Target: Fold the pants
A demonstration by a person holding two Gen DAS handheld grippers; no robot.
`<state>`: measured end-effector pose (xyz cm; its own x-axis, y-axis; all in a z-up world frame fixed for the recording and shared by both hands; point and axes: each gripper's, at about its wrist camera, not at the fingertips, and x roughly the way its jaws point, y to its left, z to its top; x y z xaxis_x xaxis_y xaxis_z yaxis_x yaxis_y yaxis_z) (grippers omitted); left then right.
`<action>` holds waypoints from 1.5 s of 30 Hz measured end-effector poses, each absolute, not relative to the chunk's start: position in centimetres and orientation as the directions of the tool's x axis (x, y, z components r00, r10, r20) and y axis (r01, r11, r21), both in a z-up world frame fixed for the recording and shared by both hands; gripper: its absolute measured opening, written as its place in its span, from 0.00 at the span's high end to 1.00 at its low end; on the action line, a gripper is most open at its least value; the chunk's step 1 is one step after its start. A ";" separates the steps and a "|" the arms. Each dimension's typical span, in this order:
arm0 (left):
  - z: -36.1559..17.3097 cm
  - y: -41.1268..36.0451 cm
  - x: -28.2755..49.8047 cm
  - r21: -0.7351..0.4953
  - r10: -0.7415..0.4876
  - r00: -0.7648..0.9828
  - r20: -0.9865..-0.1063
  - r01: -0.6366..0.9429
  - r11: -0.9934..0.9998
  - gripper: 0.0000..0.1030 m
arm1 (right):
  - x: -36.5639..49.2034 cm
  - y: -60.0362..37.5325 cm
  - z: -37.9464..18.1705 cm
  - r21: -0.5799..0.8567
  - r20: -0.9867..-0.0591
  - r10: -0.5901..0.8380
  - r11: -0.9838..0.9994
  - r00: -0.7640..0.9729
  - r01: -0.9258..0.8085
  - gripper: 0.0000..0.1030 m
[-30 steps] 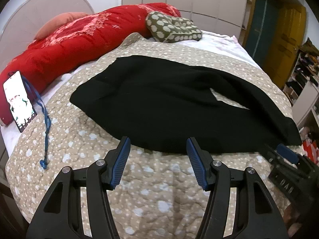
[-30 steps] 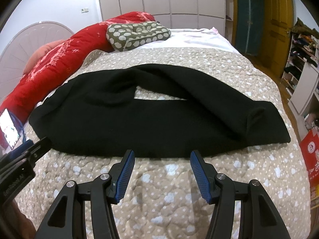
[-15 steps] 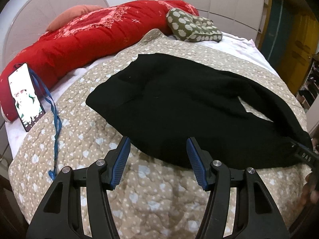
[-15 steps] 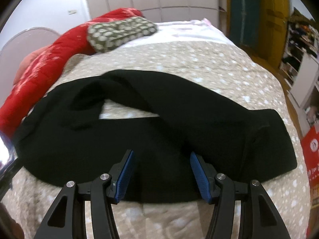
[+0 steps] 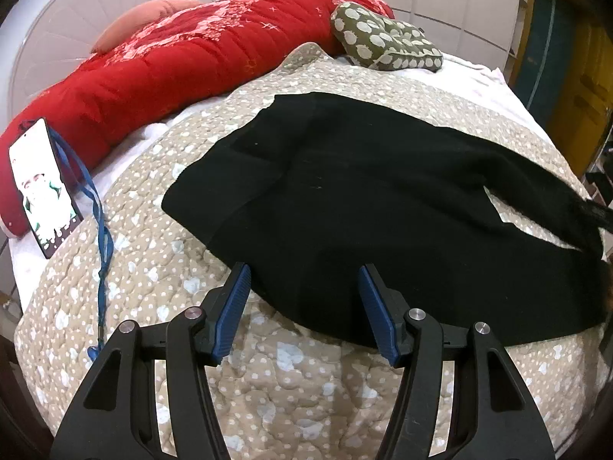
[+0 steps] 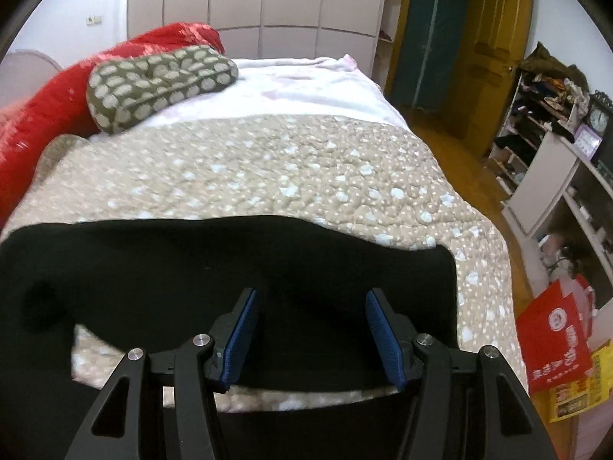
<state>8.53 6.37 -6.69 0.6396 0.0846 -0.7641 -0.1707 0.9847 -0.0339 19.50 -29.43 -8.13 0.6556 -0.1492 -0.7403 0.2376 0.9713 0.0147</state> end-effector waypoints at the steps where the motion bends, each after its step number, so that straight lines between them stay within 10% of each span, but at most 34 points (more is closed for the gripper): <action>1: -6.7 6.5 8.5 -0.039 0.083 0.638 -0.766 -0.174 0.984 0.43 | 18.5 -29.2 -7.8 0.047 -0.735 -0.114 0.975 0.669 0.218 0.46; 18: -6.9 12.1 7.1 -0.261 -0.037 0.623 -0.781 -0.273 0.926 0.43 | 0.3 -27.8 -12.0 0.295 -0.733 0.149 0.949 0.664 0.113 0.46; 30: -9.3 13.2 11.7 -0.394 -0.130 0.629 -0.766 -0.301 0.868 0.43 | 4.6 -32.2 -13.5 0.471 -0.664 0.184 0.856 0.725 0.213 0.45; 36: -9.0 12.8 12.6 -0.363 -0.120 0.607 -0.786 -0.296 0.884 0.90 | 5.8 -32.5 -13.2 0.507 -0.636 0.219 0.841 0.740 0.187 0.93; 45: -4.1 13.3 8.0 -0.321 -0.118 0.648 -0.753 -0.205 0.925 0.91 | 0.7 -31.3 -7.3 0.495 -0.571 0.278 0.868 0.772 0.054 0.96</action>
